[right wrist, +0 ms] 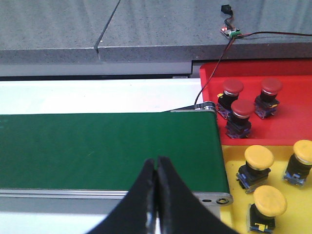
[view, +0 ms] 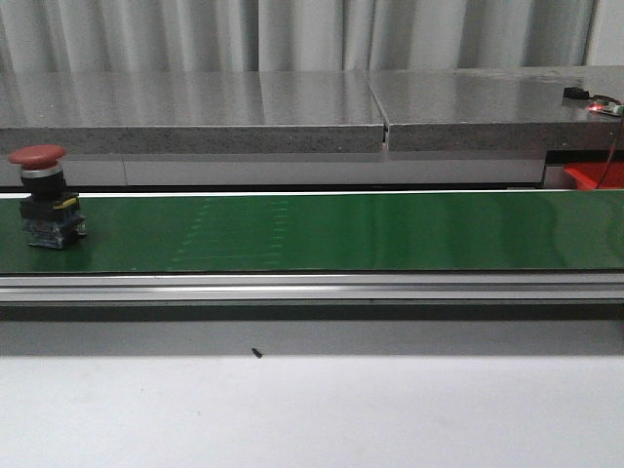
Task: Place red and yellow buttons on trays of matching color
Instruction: 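Set the yellow button on the belt behind the red one, open left gripper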
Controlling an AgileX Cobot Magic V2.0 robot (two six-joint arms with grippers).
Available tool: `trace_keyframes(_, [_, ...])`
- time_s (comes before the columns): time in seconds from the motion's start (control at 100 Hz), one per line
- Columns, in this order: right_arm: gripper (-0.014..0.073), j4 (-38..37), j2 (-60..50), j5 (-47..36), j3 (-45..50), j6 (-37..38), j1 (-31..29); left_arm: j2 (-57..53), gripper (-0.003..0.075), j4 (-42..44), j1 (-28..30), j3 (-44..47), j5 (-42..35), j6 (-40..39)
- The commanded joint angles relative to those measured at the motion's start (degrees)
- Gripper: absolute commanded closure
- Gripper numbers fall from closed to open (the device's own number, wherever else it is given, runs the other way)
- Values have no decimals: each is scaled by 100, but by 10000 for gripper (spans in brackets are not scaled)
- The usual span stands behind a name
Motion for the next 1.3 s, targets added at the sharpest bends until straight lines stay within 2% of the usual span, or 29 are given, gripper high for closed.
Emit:
trace_keyframes(0.0, [661, -1, 24, -452, -128, -4, 0, -294, 572, -142, -133, -143, 173, 390])
trace_keyframes(0.25, [661, -1, 24, -452, -128, -4, 0, -294, 572, -142, -619, -36, 176, 503])
trace_keyframes(0.35, [661, -1, 24, -452, -128, -4, 0, -294, 572, -142, -793, 167, -65, 503])
trace_keyframes(0.58, [661, -1, 24, -452, -128, -4, 0, -283, 571, -142, -819, 688, -441, 503])
trace_keyframes(0.76, [661, -1, 24, -452, -128, -4, 0, -124, 568, -142, -819, 816, -335, 503])
trace_keyframes(0.81, [661, -1, 24, -452, -128, -4, 0, -82, 543, -142, -819, 816, -289, 503])
trace_keyframes(0.86, [661, -1, 24, -452, -128, -4, 0, -48, 482, -142, -819, 816, -239, 503])
trace_keyframes(0.98, [661, -1, 24, -452, -128, -4, 0, -37, 246, -163, -819, 816, -282, 508])
trace_keyframes(1.05, [661, -1, 24, -452, -128, -4, 0, -98, 167, -163, -819, 816, -373, 508])
trace_keyframes(1.29, [661, -1, 24, -447, -128, -4, 0, -412, 165, -153, -851, 816, -398, 669])
